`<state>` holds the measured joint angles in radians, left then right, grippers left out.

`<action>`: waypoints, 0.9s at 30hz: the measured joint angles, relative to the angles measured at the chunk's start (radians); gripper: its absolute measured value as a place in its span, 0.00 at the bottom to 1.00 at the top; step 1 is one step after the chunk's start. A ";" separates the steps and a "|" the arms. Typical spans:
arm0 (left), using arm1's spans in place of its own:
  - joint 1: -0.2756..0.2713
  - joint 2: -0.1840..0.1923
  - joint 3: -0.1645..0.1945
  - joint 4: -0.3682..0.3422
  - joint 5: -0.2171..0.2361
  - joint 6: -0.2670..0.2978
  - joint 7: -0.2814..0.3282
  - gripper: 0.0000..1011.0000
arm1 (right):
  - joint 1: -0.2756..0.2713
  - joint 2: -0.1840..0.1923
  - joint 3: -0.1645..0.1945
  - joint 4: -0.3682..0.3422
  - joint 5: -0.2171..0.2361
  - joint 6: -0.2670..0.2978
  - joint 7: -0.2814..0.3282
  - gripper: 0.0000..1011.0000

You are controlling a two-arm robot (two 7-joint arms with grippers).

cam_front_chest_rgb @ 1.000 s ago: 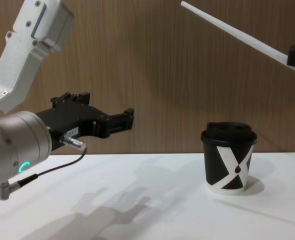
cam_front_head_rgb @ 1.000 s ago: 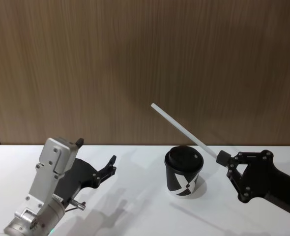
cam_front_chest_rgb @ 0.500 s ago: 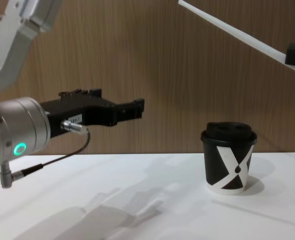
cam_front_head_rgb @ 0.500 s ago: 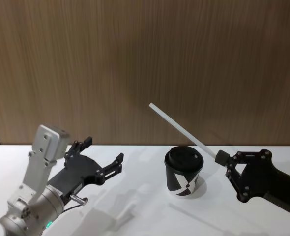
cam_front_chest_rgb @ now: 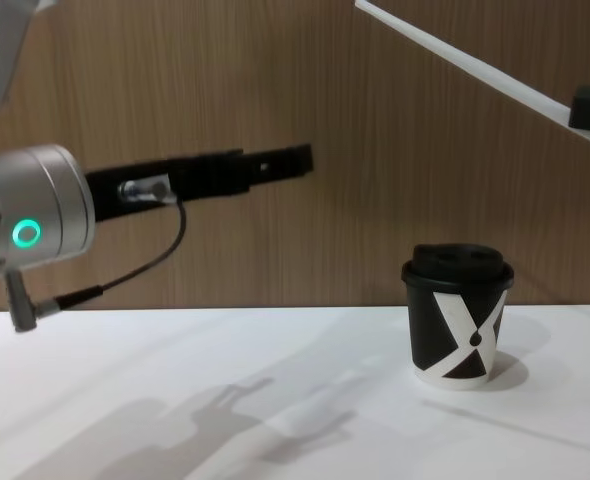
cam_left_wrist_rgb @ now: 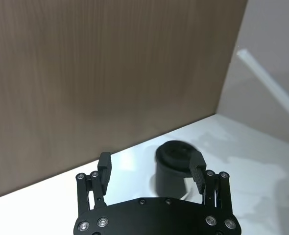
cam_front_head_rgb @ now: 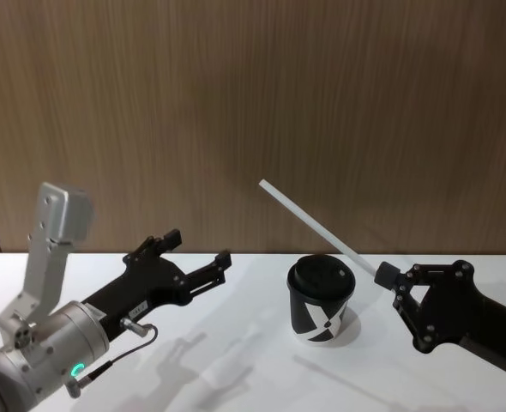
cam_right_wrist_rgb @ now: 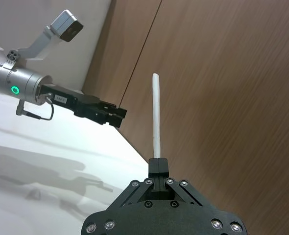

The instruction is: Pick up the straw with one hand, pass it to the other hand, and insert it into the cup.

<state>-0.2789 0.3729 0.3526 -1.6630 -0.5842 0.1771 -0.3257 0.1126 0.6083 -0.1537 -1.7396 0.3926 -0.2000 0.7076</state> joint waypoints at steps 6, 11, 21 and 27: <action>-0.018 -0.013 -0.022 0.004 -0.108 0.057 -0.061 0.99 | 0.000 0.000 0.000 0.000 0.001 0.000 0.001 0.00; -0.039 -0.029 -0.036 0.015 -0.196 0.109 -0.108 0.99 | 0.001 0.000 0.000 0.000 0.001 0.000 0.001 0.00; -0.089 -0.067 -0.045 0.048 -0.351 0.212 -0.188 0.99 | 0.001 0.000 0.000 0.000 0.001 0.000 0.001 0.00; -0.124 -0.099 -0.043 0.078 -0.437 0.274 -0.226 0.99 | 0.001 0.000 0.000 0.000 0.001 0.000 0.001 0.00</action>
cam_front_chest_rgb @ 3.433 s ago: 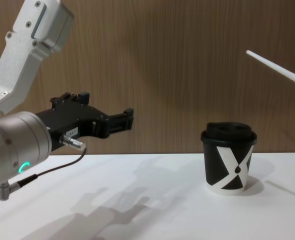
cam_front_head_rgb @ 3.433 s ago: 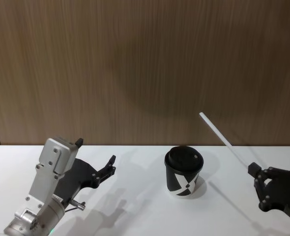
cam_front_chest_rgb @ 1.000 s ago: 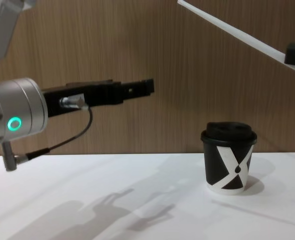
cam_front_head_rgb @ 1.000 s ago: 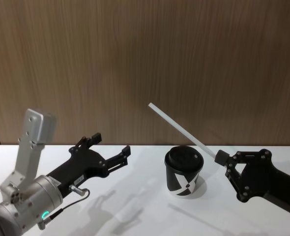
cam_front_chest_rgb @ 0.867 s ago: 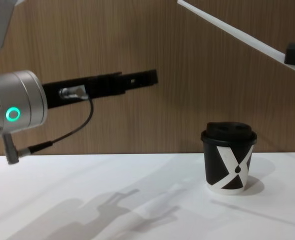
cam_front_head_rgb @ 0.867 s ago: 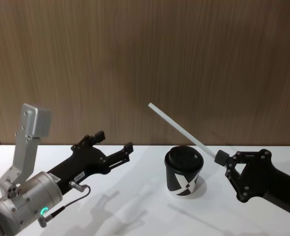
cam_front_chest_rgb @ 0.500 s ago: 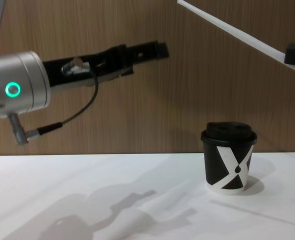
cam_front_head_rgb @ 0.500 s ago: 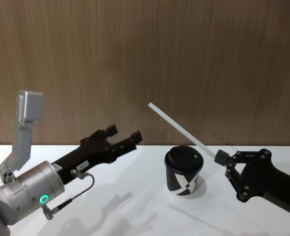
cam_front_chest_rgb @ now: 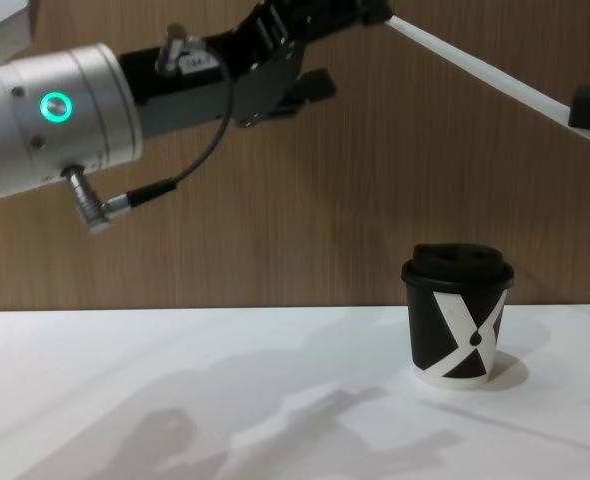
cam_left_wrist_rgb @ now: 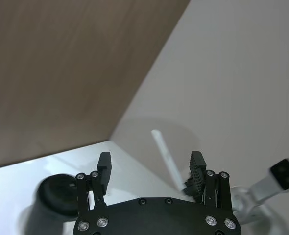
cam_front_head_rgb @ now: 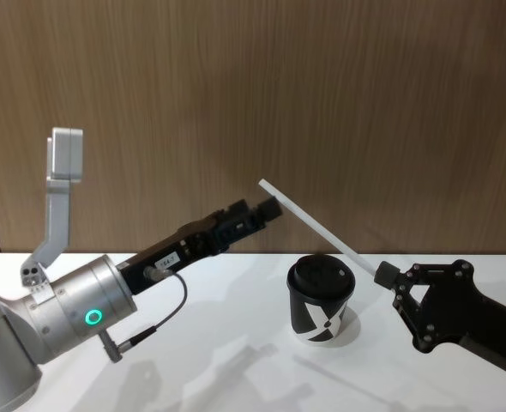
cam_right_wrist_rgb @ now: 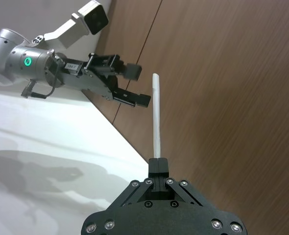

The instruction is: Pick up the straw with one hand, pass it to the other hand, and insert it into the cup.

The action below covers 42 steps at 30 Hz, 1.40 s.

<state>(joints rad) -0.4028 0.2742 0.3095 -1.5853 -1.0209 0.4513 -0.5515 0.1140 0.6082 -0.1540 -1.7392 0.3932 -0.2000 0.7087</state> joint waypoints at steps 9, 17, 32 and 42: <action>-0.034 -0.048 0.001 0.039 -0.110 0.077 -0.021 0.99 | 0.000 0.000 0.000 0.000 0.000 0.000 0.000 0.00; -0.041 -0.071 -0.004 0.059 -0.167 0.109 -0.013 0.99 | 0.000 0.000 0.000 0.000 0.000 0.000 0.000 0.00; -0.041 -0.091 -0.004 0.082 -0.223 0.131 0.011 0.99 | 0.000 0.000 0.000 0.000 0.000 0.000 0.000 0.00; -0.046 -0.100 0.003 0.097 -0.241 0.132 0.020 0.99 | 0.000 0.000 0.000 0.000 0.000 0.000 0.000 0.00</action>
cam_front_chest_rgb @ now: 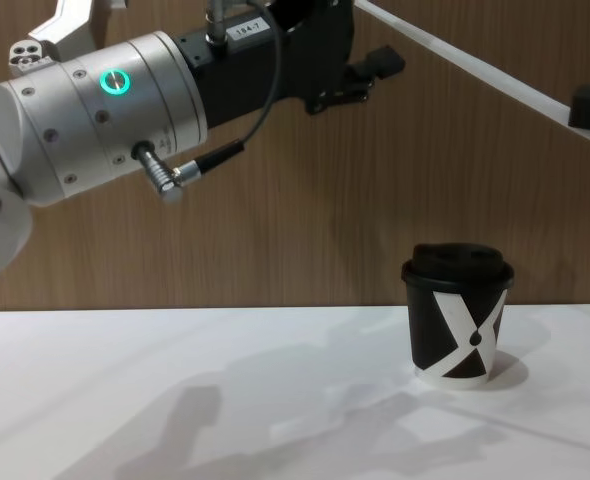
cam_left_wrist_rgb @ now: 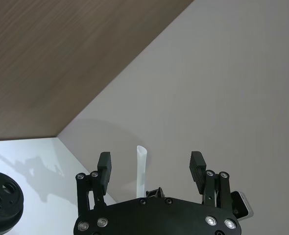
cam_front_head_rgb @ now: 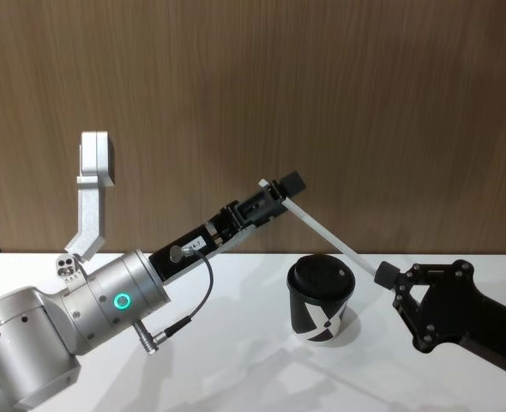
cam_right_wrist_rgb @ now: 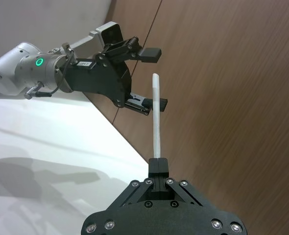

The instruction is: Pick up the straw with one hand, pass it to the other hand, and insert it into the cup.

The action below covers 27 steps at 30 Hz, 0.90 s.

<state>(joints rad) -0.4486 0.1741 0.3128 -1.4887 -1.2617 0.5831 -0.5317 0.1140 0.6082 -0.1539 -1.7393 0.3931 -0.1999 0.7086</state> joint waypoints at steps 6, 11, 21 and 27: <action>-0.003 -0.002 0.005 0.009 -0.005 -0.004 0.003 0.99 | 0.000 0.000 0.000 0.000 0.000 0.000 0.000 0.00; -0.005 -0.003 0.008 0.014 -0.008 -0.008 0.005 0.99 | 0.000 0.000 0.000 0.000 0.000 0.000 0.000 0.00; -0.007 -0.004 0.011 0.020 -0.012 -0.013 0.007 0.99 | 0.000 0.000 0.000 0.000 0.000 0.000 0.000 0.00; -0.008 -0.005 0.012 0.022 -0.013 -0.015 0.008 0.99 | 0.000 0.000 0.000 0.000 0.000 0.000 0.000 0.00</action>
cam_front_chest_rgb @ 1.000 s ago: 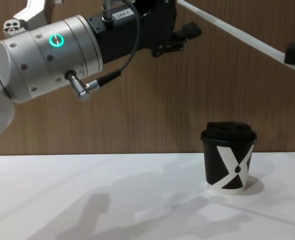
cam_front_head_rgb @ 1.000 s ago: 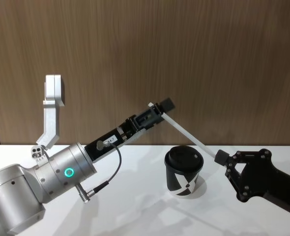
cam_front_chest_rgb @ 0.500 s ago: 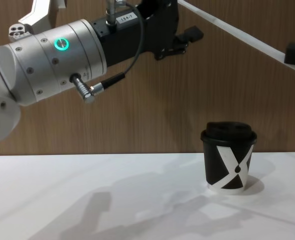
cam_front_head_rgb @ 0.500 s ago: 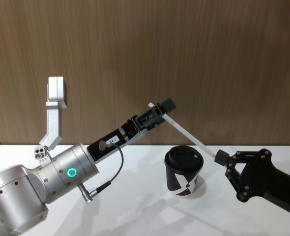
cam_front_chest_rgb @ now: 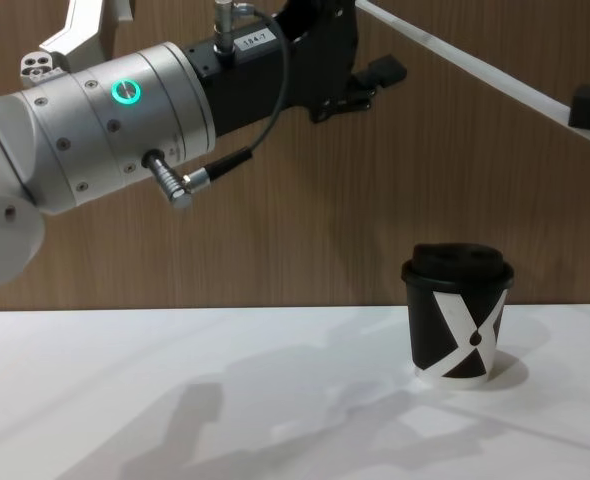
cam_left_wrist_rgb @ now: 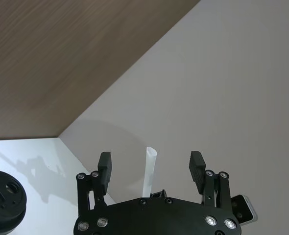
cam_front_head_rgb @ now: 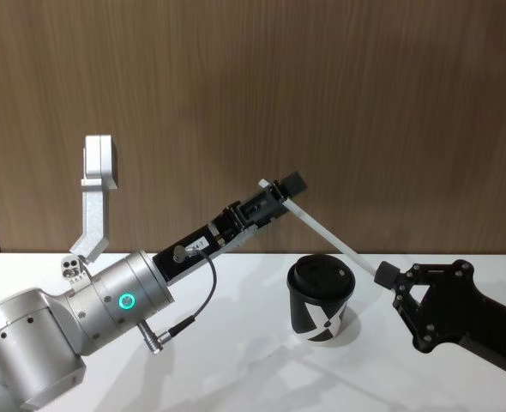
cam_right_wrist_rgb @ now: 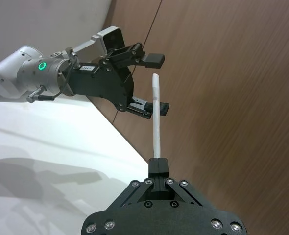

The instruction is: Pick up the straw with one hand, pass it to the other hand, and insert it into the cup.

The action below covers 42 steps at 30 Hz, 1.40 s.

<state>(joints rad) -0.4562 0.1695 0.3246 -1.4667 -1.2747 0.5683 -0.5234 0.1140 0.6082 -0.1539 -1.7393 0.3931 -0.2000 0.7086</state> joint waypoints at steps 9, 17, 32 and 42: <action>-0.001 0.000 0.001 0.001 -0.001 -0.001 0.001 0.81 | 0.000 0.000 0.000 0.000 0.000 0.000 0.000 0.00; -0.001 0.000 0.001 0.002 -0.002 -0.002 0.001 0.57 | 0.000 0.000 0.000 0.000 0.000 0.000 0.000 0.00; -0.001 0.000 0.001 0.003 -0.002 -0.002 0.001 0.07 | 0.000 0.000 0.000 0.000 0.000 0.000 0.000 0.00; -0.001 0.000 0.001 0.003 -0.002 -0.002 0.001 0.01 | 0.000 0.000 0.000 0.000 0.000 0.000 0.000 0.00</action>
<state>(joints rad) -0.4570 0.1690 0.3259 -1.4641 -1.2762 0.5660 -0.5224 0.1140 0.6082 -0.1539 -1.7393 0.3931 -0.2000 0.7086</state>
